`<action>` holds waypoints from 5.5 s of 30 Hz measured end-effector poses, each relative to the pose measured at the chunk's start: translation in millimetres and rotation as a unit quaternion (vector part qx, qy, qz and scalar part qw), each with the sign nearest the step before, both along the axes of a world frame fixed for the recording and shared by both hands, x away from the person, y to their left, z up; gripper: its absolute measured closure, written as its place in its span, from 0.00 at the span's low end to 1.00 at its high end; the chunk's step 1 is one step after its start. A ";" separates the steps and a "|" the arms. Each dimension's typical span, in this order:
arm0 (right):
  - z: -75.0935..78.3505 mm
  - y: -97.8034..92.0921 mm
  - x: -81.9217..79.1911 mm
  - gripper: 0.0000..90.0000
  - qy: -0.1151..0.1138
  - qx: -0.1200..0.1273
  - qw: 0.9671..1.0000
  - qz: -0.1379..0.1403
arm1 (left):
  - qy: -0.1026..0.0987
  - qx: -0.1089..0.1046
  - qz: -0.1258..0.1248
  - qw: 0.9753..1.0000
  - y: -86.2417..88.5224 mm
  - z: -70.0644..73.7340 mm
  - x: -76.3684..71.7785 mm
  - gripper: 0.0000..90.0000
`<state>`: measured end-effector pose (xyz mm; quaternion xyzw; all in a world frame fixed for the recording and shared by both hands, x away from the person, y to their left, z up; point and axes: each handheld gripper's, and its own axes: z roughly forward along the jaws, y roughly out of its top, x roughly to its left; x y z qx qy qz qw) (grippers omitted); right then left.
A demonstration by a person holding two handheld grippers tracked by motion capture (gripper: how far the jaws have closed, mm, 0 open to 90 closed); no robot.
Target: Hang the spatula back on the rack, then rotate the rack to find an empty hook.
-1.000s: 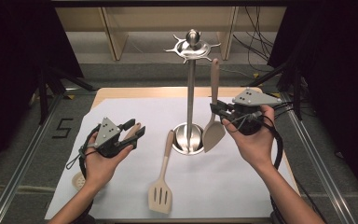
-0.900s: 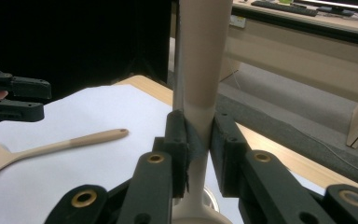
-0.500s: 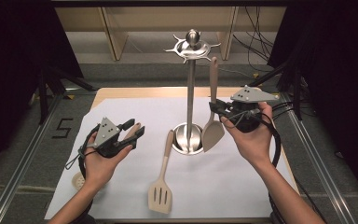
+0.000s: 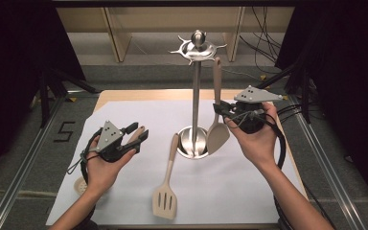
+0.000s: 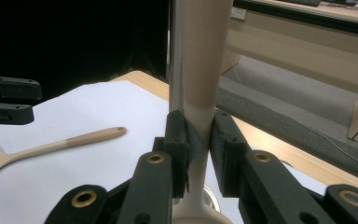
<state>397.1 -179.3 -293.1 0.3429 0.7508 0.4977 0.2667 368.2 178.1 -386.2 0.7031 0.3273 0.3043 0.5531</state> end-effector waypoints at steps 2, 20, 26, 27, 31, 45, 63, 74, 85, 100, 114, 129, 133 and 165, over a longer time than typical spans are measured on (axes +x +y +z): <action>0.1 0.6 1.3 0.87 0.006 0.002 1.000 0.006 | 0.000 0.001 -0.001 1.000 -0.3 -0.2 -0.1 0.58; -1.3 5.9 9.5 0.87 0.009 -0.007 1.000 0.010 | 0.001 0.002 -0.001 1.000 0.1 -1.0 0.0 0.58; -2.1 7.5 8.4 0.87 0.012 -0.002 1.000 0.003 | 0.001 0.003 -0.001 1.000 0.3 -1.3 0.2 0.58; -2.8 8.5 7.9 0.87 0.011 0.003 1.000 -0.002 | 0.000 0.003 -0.001 1.000 0.4 -1.3 0.2 0.58; -2.8 8.0 8.5 0.87 0.011 -0.004 1.000 0.004 | 0.001 0.005 0.000 1.000 0.7 -1.2 -0.2 0.58; 0.5 0.4 -7.7 0.72 -0.017 -0.010 1.000 0.006 | -0.009 -0.003 0.006 1.000 1.2 -0.4 -1.0 0.59; -42.3 -49.2 -23.4 0.72 0.026 -0.015 0.999 -0.034 | -0.021 -0.021 -0.003 1.000 -2.8 10.8 0.0 0.58; -59.2 -77.8 -23.1 0.79 0.055 -0.013 0.996 -0.071 | -0.020 -0.033 -0.020 0.999 -14.4 21.6 1.5 0.68; -52.0 -93.1 -27.8 0.79 0.043 0.004 0.994 -0.102 | -0.029 -0.038 -0.026 0.999 -13.8 29.1 -6.1 0.72; -53.3 -106.0 -20.8 0.79 0.048 0.013 0.994 -0.100 | -0.021 -0.032 -0.034 0.999 -22.3 44.6 -6.6 0.88; -54.8 -103.3 -24.5 0.79 0.057 0.007 0.992 -0.115 | -0.051 -0.067 -0.068 0.994 -58.0 102.5 3.6 0.99; -55.8 -99.0 -23.2 0.79 0.060 0.005 0.993 -0.103 | -0.069 -0.076 -0.112 0.988 -107.9 146.8 16.3 0.99; -56.7 -99.5 -22.3 0.79 0.050 0.012 0.993 -0.108 | -0.076 -0.077 -0.115 0.987 -116.1 153.6 19.8 0.99; -57.8 -101.1 -21.1 0.79 0.059 0.008 0.993 -0.103 | -0.106 -0.084 -0.089 0.987 -122.4 170.8 28.3 0.99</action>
